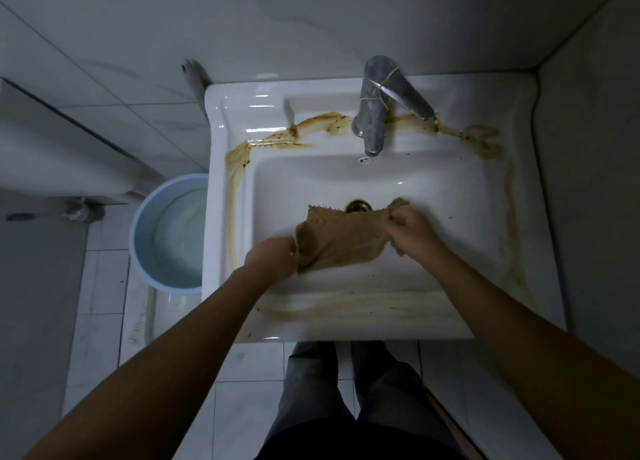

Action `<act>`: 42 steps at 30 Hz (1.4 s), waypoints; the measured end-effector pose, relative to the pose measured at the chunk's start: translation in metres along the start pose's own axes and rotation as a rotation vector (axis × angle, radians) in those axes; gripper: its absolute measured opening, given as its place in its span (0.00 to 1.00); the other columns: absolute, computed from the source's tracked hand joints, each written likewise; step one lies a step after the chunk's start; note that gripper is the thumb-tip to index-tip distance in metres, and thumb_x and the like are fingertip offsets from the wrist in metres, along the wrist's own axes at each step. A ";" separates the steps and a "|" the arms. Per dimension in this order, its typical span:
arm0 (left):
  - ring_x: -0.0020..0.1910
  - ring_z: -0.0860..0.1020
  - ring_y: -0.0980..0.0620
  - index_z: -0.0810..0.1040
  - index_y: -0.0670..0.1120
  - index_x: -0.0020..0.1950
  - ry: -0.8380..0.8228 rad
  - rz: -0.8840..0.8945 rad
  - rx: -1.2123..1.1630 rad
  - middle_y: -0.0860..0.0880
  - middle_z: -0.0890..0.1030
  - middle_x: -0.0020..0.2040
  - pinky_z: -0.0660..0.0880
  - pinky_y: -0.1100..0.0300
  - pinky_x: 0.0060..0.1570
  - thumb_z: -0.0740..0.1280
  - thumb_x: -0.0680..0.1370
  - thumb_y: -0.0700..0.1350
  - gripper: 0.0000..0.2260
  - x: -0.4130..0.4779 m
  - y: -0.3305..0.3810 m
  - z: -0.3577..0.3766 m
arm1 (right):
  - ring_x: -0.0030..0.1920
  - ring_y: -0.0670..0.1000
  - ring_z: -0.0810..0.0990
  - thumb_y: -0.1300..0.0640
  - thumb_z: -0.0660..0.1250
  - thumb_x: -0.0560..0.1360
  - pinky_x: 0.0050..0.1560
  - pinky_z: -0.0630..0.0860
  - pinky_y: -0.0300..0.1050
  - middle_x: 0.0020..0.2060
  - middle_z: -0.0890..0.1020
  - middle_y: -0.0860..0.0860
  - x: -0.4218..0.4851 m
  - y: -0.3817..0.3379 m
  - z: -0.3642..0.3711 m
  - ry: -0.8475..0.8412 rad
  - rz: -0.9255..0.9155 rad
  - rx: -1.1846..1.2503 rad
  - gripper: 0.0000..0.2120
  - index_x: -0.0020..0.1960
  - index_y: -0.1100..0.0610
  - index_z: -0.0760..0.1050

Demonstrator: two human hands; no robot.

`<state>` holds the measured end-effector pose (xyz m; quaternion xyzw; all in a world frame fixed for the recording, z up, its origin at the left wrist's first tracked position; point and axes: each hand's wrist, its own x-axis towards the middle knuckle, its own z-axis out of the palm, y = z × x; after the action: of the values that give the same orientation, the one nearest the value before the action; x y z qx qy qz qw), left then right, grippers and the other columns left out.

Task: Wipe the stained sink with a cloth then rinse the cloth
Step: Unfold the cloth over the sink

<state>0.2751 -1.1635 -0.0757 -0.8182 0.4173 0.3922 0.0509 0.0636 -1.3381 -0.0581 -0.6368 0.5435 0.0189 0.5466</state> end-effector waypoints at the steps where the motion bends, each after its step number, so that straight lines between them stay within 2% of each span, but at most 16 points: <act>1: 0.49 0.78 0.49 0.80 0.47 0.59 0.027 -0.019 -0.033 0.48 0.82 0.55 0.75 0.55 0.50 0.62 0.82 0.52 0.13 -0.002 -0.004 -0.001 | 0.27 0.48 0.74 0.58 0.61 0.81 0.29 0.69 0.41 0.32 0.78 0.53 -0.005 -0.013 0.013 -0.041 -0.064 -0.007 0.09 0.44 0.59 0.76; 3: 0.49 0.78 0.48 0.80 0.47 0.59 0.075 -0.048 -0.113 0.47 0.82 0.54 0.77 0.54 0.50 0.62 0.81 0.51 0.12 -0.006 -0.010 -0.003 | 0.30 0.43 0.77 0.56 0.64 0.81 0.33 0.71 0.40 0.40 0.83 0.51 -0.014 -0.030 0.041 -0.172 -0.154 -0.014 0.04 0.51 0.54 0.76; 4: 0.49 0.79 0.47 0.80 0.47 0.58 0.097 -0.056 -0.144 0.47 0.83 0.53 0.78 0.53 0.51 0.62 0.81 0.51 0.12 -0.007 -0.011 -0.003 | 0.33 0.43 0.78 0.55 0.65 0.80 0.34 0.73 0.39 0.46 0.83 0.50 -0.016 -0.036 0.053 -0.242 -0.171 -0.025 0.06 0.57 0.53 0.76; 5: 0.49 0.80 0.46 0.80 0.47 0.57 0.116 -0.058 -0.158 0.47 0.83 0.52 0.79 0.52 0.51 0.62 0.81 0.51 0.11 -0.008 -0.011 -0.003 | 0.34 0.42 0.78 0.55 0.66 0.80 0.34 0.73 0.37 0.48 0.83 0.49 -0.017 -0.037 0.062 -0.313 -0.180 -0.046 0.10 0.60 0.53 0.76; 7: 0.48 0.80 0.46 0.79 0.47 0.56 0.141 -0.050 -0.170 0.47 0.83 0.50 0.79 0.51 0.51 0.62 0.81 0.50 0.11 -0.010 -0.010 -0.004 | 0.34 0.43 0.79 0.53 0.65 0.80 0.33 0.73 0.36 0.43 0.82 0.47 -0.013 -0.029 0.071 -0.371 -0.199 -0.159 0.08 0.56 0.53 0.79; 9: 0.49 0.80 0.46 0.78 0.47 0.58 0.148 -0.050 -0.188 0.48 0.83 0.50 0.78 0.52 0.51 0.61 0.82 0.50 0.11 -0.010 -0.008 -0.002 | 0.44 0.48 0.82 0.50 0.65 0.79 0.42 0.74 0.42 0.45 0.83 0.48 -0.003 -0.017 0.069 -0.246 -0.169 -0.306 0.10 0.54 0.53 0.80; 12: 0.47 0.80 0.47 0.78 0.48 0.56 0.139 -0.050 -0.194 0.49 0.83 0.48 0.80 0.50 0.51 0.61 0.81 0.50 0.10 -0.006 -0.006 0.003 | 0.54 0.56 0.81 0.47 0.66 0.78 0.52 0.75 0.48 0.55 0.82 0.55 0.017 0.007 0.060 -0.044 0.029 -0.419 0.18 0.62 0.57 0.76; 15: 0.44 0.80 0.48 0.78 0.48 0.52 0.169 -0.001 -0.193 0.49 0.81 0.45 0.81 0.50 0.48 0.62 0.80 0.48 0.07 -0.002 0.000 0.007 | 0.50 0.57 0.79 0.46 0.67 0.77 0.52 0.75 0.49 0.56 0.81 0.58 0.030 0.019 0.065 -0.068 0.116 -0.454 0.21 0.61 0.61 0.74; 17: 0.45 0.79 0.48 0.78 0.47 0.53 0.173 0.068 -0.184 0.49 0.80 0.46 0.79 0.52 0.47 0.63 0.81 0.47 0.07 0.001 0.005 0.011 | 0.45 0.55 0.78 0.46 0.68 0.77 0.46 0.74 0.48 0.52 0.82 0.59 0.036 0.021 0.075 -0.060 0.115 -0.452 0.19 0.58 0.61 0.75; 21: 0.45 0.78 0.48 0.77 0.48 0.57 0.074 0.122 -0.154 0.49 0.79 0.48 0.79 0.52 0.48 0.63 0.81 0.50 0.09 0.003 0.009 0.022 | 0.45 0.55 0.78 0.49 0.70 0.75 0.43 0.71 0.46 0.49 0.80 0.56 0.044 0.028 0.093 -0.045 0.109 -0.402 0.17 0.57 0.58 0.74; 25: 0.48 0.79 0.48 0.77 0.48 0.61 0.002 0.166 -0.144 0.49 0.80 0.52 0.79 0.50 0.51 0.62 0.81 0.52 0.12 0.007 0.018 0.024 | 0.45 0.60 0.82 0.56 0.70 0.73 0.48 0.81 0.55 0.48 0.82 0.58 0.044 0.026 0.075 0.000 0.068 -0.230 0.16 0.58 0.61 0.75; 28: 0.52 0.80 0.47 0.79 0.48 0.61 -0.065 0.193 -0.173 0.47 0.82 0.54 0.78 0.49 0.55 0.61 0.82 0.51 0.12 0.011 0.032 0.027 | 0.44 0.54 0.79 0.59 0.71 0.72 0.38 0.71 0.42 0.45 0.79 0.51 0.038 0.030 0.041 0.117 -0.016 -0.234 0.15 0.58 0.58 0.75; 32: 0.60 0.80 0.46 0.77 0.47 0.68 -0.030 0.153 -0.190 0.46 0.81 0.62 0.77 0.51 0.61 0.60 0.83 0.49 0.16 0.017 0.038 0.027 | 0.43 0.51 0.78 0.60 0.70 0.72 0.34 0.66 0.38 0.45 0.80 0.49 0.030 0.042 0.008 0.238 -0.127 -0.296 0.13 0.56 0.55 0.75; 36: 0.57 0.80 0.45 0.78 0.46 0.66 0.011 0.096 -0.256 0.45 0.82 0.60 0.77 0.52 0.59 0.62 0.83 0.48 0.14 0.017 0.025 0.023 | 0.47 0.49 0.80 0.53 0.71 0.74 0.46 0.78 0.44 0.49 0.82 0.48 0.022 0.034 0.018 0.026 -0.266 -0.265 0.16 0.61 0.53 0.77; 38: 0.53 0.79 0.47 0.79 0.45 0.62 0.035 0.054 -0.307 0.45 0.83 0.57 0.76 0.54 0.54 0.62 0.83 0.47 0.12 0.017 0.017 0.022 | 0.47 0.47 0.82 0.51 0.69 0.76 0.48 0.81 0.46 0.48 0.83 0.47 0.018 0.035 0.029 -0.072 -0.313 -0.282 0.12 0.58 0.51 0.80; 42: 0.49 0.78 0.49 0.80 0.47 0.59 0.069 0.031 -0.328 0.48 0.82 0.52 0.73 0.57 0.49 0.63 0.83 0.48 0.10 0.016 0.006 0.023 | 0.42 0.49 0.79 0.51 0.68 0.77 0.40 0.74 0.44 0.44 0.81 0.48 0.023 0.046 0.036 0.168 -0.164 -0.308 0.09 0.55 0.54 0.78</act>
<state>0.2622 -1.1677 -0.1011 -0.8220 0.3615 0.4276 -0.1036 0.0606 -1.3191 -0.1182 -0.7543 0.5243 0.0038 0.3951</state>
